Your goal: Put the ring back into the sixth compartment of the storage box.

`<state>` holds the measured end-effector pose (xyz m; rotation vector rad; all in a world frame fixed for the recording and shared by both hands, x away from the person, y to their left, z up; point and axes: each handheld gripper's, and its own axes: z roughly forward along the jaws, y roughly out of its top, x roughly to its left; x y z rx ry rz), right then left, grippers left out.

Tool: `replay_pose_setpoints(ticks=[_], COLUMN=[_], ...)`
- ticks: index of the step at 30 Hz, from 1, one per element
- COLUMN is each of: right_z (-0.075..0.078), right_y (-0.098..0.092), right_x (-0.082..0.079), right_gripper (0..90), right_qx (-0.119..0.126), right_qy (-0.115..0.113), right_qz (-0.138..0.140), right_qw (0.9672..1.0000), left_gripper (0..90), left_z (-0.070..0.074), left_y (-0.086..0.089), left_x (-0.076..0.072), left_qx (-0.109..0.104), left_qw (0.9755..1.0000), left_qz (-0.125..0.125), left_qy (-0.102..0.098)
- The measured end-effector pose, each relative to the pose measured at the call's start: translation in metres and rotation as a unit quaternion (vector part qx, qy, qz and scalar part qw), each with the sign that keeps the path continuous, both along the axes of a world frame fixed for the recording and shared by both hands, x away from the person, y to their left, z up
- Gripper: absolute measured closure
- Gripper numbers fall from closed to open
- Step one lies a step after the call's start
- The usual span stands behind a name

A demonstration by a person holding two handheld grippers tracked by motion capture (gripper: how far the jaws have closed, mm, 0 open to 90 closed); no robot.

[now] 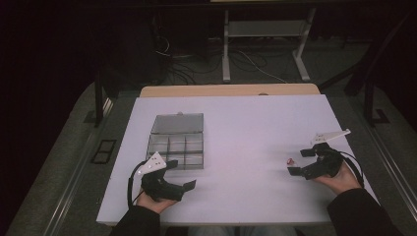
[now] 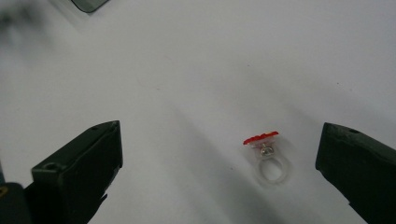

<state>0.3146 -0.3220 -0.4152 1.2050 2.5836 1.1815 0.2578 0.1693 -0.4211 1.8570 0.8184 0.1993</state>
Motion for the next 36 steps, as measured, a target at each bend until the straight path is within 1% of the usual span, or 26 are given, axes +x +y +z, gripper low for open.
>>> replay_pose_setpoints(ticks=[4,5,6,7,9,11,12,14,16,20,22,24,25,30,33,36], right_z=[-0.003,-0.003,-0.004,-0.004,-0.005,-0.007,-0.007,-0.01,-0.011,-0.011,-0.011,-0.011,-0.011,-0.013,-0.014,-0.015], right_y=[0.0,0.0,0.0,0.0,0.0,-0.001,-0.001,-0.001,0.0,0.001,0.002,0.002,0.001,0.002,0.002,0.003], right_x=[0.007,0.007,0.011,0.012,0.013,0.017,0.017,0.019,0.021,0.024,0.026,0.027,0.028,0.031,0.032,0.033], right_gripper=[0.6,0.6,0.6,0.6,0.6,0.6,0.6,0.6,6.0,6.0,6.1,10.1,14.3,15.9,20.8,22.7], right_qx=[-0.034,-0.034,-0.049,-0.056,-0.057,-0.054,-0.054,-0.065,-0.075,-0.085,-0.09,-0.095,-0.09,-0.093,-0.093,-0.095], right_qy=[0.002,0.002,0.007,0.009,0.011,0.023,0.023,0.029,0.037,0.038,0.035,0.035,0.036,0.036,0.034,0.033], right_qz=[0.007,0.007,0.013,0.015,0.018,0.028,0.028,0.035,0.046,0.056,0.059,0.062,0.069,0.07,0.076,0.076], right_qw=[0.9994,0.9994,0.9987,0.9983,0.9981,0.9979,0.9979,0.9969,0.9954,0.9941,0.9936,0.993,0.9929,0.9925,0.9922,0.9921], left_gripper=[0.0,0.0,0.0,0.0,0.0,0.0,0.0,0.0,0.0,0.0,0.0,0.0,0.0,0.0,0.0,0.0], left_z=[0.0,0.0,0.0,0.0,0.0,0.0,0.0,0.0,0.0,0.0,0.0,0.0,0.0,0.0,0.0,0.0], left_y=[-0.001,-0.001,-0.001,-0.001,0.0,0.0,0.0,0.0,0.0,0.0,0.0,0.0,0.0,0.0,0.0,0.0], left_x=[0.0,0.0,0.0,0.0,0.0,0.0,0.0,0.0,0.0,0.0,0.0,0.0,0.0,0.0,0.0,0.0], left_qx=[0.001,0.001,0.0,0.0,0.001,0.001,0.001,0.001,0.0,-0.001,-0.001,-0.001,-0.001,-0.001,0.0,-0.001], left_qw=[1.0,1.0,1.0,1.0,1.0,1.0,1.0,1.0,1.0,1.0,1.0,1.0,1.0,1.0,1.0,1.0], left_qz=[0.0,0.0,-0.001,0.0,0.0,0.0,0.0,0.0,0.001,0.001,0.001,0.0,0.0,0.0,0.0,0.0], left_qy=[0.0,0.0,0.0,0.0,0.0,0.0,0.0,-0.001,-0.003,-0.001,-0.001,-0.002,-0.002,-0.001,-0.001,-0.001])
